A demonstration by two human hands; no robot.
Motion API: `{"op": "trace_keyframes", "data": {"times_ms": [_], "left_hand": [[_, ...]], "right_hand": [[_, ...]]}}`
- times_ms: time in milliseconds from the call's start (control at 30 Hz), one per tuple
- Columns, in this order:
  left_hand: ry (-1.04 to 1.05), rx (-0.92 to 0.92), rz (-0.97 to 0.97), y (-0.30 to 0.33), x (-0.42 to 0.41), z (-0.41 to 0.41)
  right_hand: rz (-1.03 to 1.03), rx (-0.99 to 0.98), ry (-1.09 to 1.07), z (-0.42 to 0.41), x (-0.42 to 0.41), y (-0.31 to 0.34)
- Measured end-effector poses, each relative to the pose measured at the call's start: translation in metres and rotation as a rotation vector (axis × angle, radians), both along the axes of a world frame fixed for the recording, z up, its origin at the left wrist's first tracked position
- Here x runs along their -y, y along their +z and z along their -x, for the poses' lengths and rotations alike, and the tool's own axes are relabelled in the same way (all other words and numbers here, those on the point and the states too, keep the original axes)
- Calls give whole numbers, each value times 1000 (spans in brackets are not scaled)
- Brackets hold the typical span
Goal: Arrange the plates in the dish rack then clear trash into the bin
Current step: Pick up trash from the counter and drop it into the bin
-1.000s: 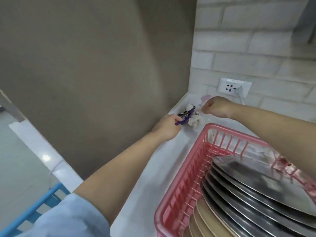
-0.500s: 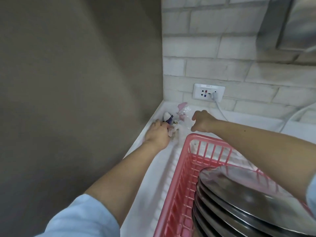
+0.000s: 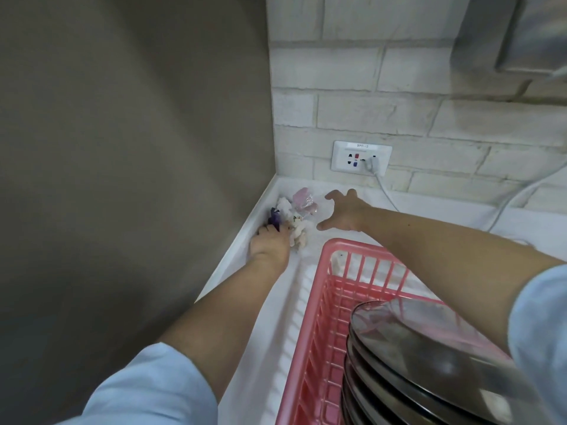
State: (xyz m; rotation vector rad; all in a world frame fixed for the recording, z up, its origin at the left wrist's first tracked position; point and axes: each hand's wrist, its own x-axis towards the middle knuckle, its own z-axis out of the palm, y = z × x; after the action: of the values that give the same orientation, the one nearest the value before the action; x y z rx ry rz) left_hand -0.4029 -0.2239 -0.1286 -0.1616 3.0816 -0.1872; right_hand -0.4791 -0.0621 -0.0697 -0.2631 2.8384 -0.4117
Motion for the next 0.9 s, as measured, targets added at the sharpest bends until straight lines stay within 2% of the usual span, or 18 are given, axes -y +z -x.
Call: {"op": "trace_keyframes", "data": {"times_ms": [200, 300, 433, 533, 600, 767, 833, 900], "left_hand": [[-4, -70, 87, -2, -2, -8], [-18, -109, 166, 2, 0, -8], [-16, -151, 157, 17, 1, -8], [-47, -241, 102, 36, 0, -10], [-34, -271, -63, 49, -1, -13], [131, -282, -679, 84, -3, -24], [163, -234, -873, 96, -3, -30], [150, -202, -959, 108, -5, -40]], "right_hand": [[-29, -19, 83, -4, 2, -2], [-4, -77, 44, -4, 6, 2], [146, -128, -25, -4, 1, 16], [418, -88, -79, -2, -3, 26], [564, -71, -130, -6, -1, 37], [903, 72, -246, -32, 9, 64], [943, 115, -263, -41, 13, 72], [947, 133, -243, -49, 18, 78]]}}
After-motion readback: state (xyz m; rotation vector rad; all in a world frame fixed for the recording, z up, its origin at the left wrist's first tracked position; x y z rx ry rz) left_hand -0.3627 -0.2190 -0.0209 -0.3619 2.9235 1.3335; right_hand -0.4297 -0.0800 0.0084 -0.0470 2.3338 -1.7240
